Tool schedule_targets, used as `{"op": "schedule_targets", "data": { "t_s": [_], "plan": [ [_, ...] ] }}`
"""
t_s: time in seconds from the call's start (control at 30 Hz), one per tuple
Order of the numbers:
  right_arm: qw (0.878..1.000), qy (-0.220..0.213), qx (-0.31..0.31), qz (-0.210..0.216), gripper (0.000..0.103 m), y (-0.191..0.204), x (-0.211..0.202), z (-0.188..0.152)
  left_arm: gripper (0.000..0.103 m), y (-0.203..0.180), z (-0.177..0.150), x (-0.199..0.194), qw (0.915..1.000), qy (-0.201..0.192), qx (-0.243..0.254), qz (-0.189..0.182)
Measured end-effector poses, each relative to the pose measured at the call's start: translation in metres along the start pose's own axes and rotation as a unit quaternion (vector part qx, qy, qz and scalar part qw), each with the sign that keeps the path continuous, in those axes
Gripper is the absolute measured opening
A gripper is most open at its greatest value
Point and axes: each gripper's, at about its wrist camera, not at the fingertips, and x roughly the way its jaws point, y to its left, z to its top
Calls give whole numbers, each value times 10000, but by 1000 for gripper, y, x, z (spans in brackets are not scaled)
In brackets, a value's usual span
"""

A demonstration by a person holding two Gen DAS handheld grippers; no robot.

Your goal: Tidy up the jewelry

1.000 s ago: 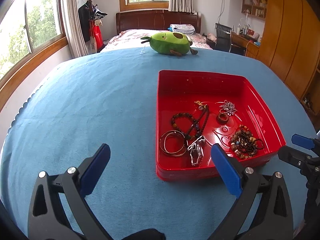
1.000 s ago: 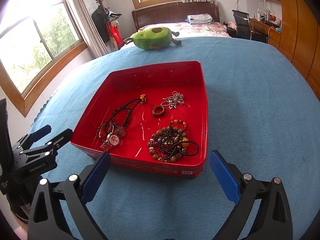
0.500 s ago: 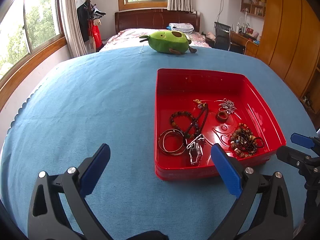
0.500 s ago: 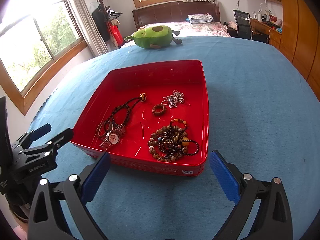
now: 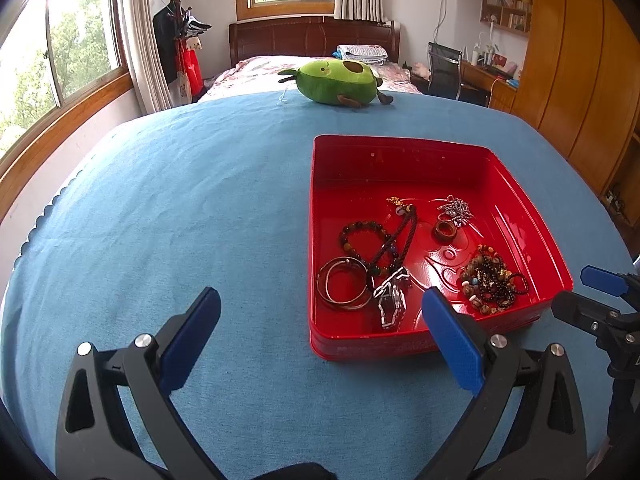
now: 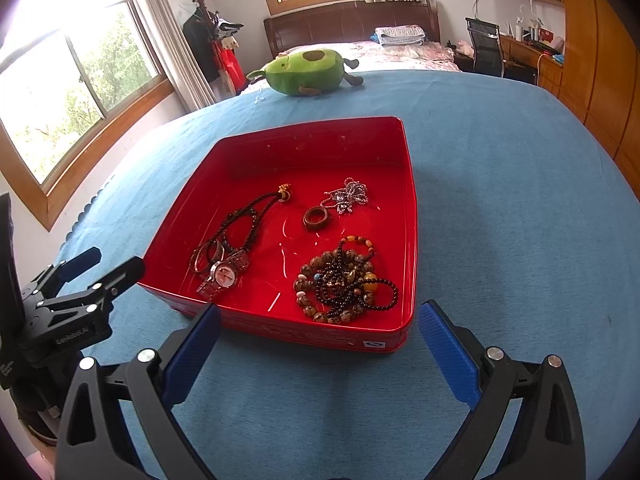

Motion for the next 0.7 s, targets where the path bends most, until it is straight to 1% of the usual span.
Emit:
{"op": "schedule_targets", "data": {
  "t_s": [0.5,0.7],
  "plan": [
    [10000,22,-11,-1,99,-2,4,-2,100,0,0,3,10000,72,23,-38],
    [10000,30,-4,-1,99,-2,4,-2,100,-1,0,4,10000,72,47,2]
  ]
}}
